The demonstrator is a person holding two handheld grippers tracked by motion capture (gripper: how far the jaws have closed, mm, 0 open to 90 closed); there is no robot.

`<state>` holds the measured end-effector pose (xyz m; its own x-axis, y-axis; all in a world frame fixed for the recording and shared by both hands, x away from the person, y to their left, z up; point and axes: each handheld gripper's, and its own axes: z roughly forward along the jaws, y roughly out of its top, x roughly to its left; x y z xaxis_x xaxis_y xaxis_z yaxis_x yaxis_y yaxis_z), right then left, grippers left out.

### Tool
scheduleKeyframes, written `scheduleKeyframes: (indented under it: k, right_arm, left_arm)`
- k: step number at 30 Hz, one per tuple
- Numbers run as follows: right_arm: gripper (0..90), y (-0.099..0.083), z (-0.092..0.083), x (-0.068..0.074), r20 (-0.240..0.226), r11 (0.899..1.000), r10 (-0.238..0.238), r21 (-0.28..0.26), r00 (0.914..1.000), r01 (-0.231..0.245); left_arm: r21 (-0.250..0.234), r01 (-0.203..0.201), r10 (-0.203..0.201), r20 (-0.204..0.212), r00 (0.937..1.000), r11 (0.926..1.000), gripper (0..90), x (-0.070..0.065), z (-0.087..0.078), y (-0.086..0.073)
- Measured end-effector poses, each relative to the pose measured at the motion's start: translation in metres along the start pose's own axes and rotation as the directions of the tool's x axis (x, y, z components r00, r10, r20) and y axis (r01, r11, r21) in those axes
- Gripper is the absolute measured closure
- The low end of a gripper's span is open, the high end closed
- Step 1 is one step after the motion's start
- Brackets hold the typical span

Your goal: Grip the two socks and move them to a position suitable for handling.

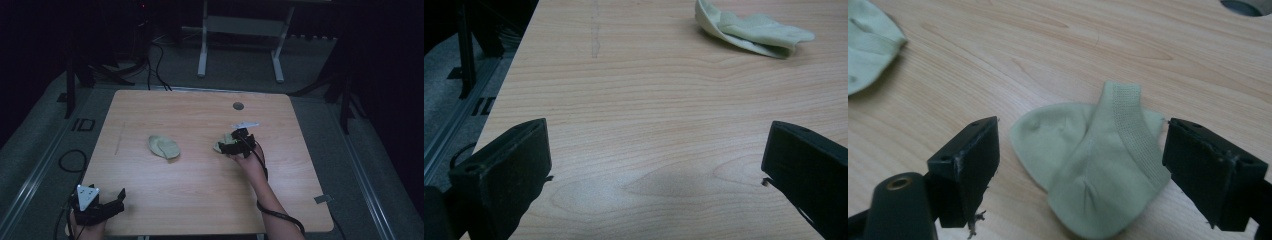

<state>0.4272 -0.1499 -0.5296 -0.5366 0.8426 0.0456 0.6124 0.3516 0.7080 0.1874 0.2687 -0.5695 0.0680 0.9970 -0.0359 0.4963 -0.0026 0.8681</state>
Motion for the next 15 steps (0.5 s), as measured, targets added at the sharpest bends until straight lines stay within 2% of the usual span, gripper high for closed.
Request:
scheduleKeyframes:
  k: [7,8,9,13,15]
  right_arm:
    - [23.6,0.001,0.013,-0.001,0.017,1.0,0.011,0.023,0.9998,-0.012]
    - [26.4,0.001,0.016,-0.001,0.02,1.0,0.012,0.027,0.9997,-0.013]
    - [30.3,0.0,0.018,-0.001,0.027,0.999,0.006,0.033,0.9996,-0.007]
    - [35.7,-0.004,0.025,0.0,0.047,0.998,-0.012,0.061,0.9988,0.009]
    - [43.2,-0.007,0.027,0.005,0.071,0.996,-0.061,0.076,0.9956,0.056]
  left_arm:
    - [0.002,0.002,-0.002,-0.003,1.0,1.0,0.0,0.001,0.001,0.0]
    - [0.001,0.002,-0.002,-0.004,1.0,1.0,0.0,0.0,0.001,0.0]
    - [0.002,0.003,-0.003,-0.001,1.0,1.0,0.0,0.0,0.001,0.0]
    - [0.007,-0.004,0.004,0.007,1.0,1.0,0.0,-0.001,0.001,0.0]
    - [0.006,-0.006,0.006,0.007,1.0,1.0,0.0,-0.002,0.001,-0.001]
